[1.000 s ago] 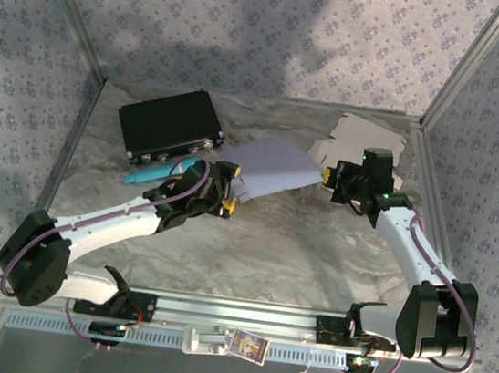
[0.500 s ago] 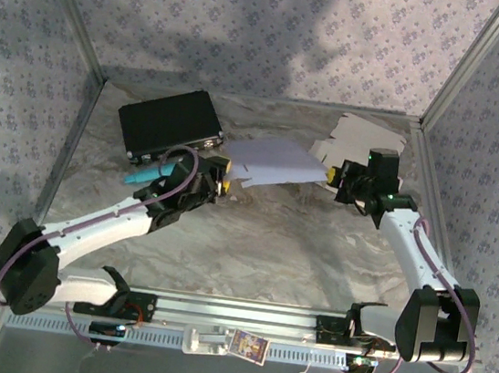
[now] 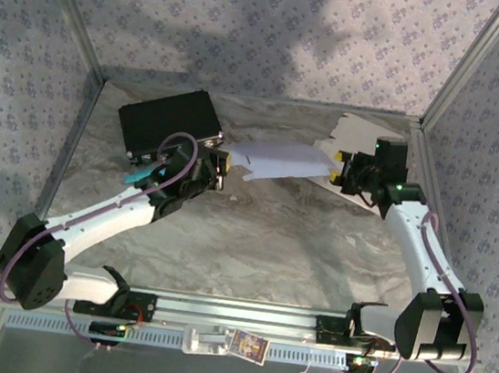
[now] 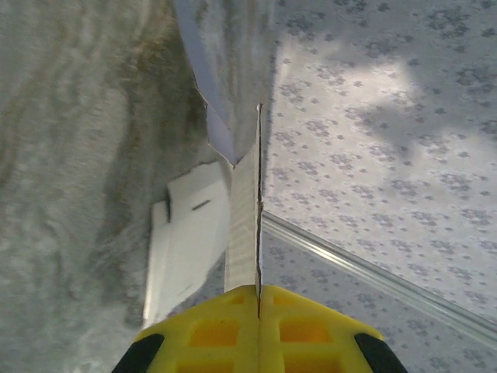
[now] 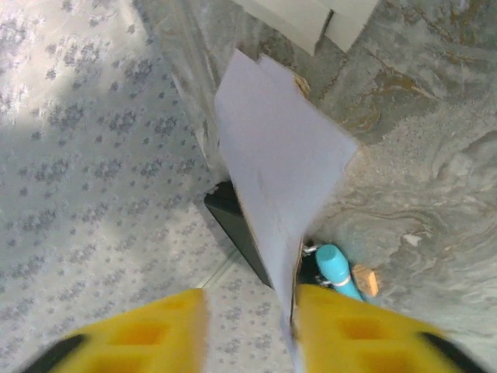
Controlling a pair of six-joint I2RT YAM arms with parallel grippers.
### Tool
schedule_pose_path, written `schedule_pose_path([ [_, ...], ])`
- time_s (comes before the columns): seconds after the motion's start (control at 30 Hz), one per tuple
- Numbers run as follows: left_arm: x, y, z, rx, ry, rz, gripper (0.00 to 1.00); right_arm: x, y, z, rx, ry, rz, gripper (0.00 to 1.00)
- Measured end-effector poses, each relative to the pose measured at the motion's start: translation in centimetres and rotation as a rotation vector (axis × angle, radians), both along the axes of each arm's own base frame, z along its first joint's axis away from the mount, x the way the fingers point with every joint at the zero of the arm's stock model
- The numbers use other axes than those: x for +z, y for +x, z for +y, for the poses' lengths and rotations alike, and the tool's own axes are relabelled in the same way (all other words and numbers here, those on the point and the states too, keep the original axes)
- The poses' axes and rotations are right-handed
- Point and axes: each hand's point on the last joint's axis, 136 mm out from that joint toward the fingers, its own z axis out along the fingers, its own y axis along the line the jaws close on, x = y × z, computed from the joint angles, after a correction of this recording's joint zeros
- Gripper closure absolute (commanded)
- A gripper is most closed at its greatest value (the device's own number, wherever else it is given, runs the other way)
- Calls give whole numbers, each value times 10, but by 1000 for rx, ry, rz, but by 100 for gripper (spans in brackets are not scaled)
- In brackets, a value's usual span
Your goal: Fold the paper box
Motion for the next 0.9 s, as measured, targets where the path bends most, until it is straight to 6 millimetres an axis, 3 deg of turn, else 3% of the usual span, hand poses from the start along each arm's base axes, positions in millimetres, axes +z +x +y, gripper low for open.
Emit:
schedule_pose_path([
  [0.13,34,16,-1,54,-64,-48,100,35,-22,-10,18,-90,-68,37],
  [0.27,39,27,-2,84,-90,-50,100,50,-62,-5,40,-123,-132,32],
  [0.37,30,31,-4,90,-83,-28,100,34,-83,22,87,-98,-165,28],
  [0.5,27,32,-5,92,-85,-20,100,-7,-96,77,132,-48,-133,24],
  [0.6,28,32,-6,92,-87,-22,100,-30,-93,103,116,-29,-115,25],
  [0.67,28,32,-6,88,-89,-21,100,-32,-87,110,81,-8,-132,25],
  [0.9,28,32,-7,85,-90,-20,100,-5,-47,107,-65,82,-268,32],
])
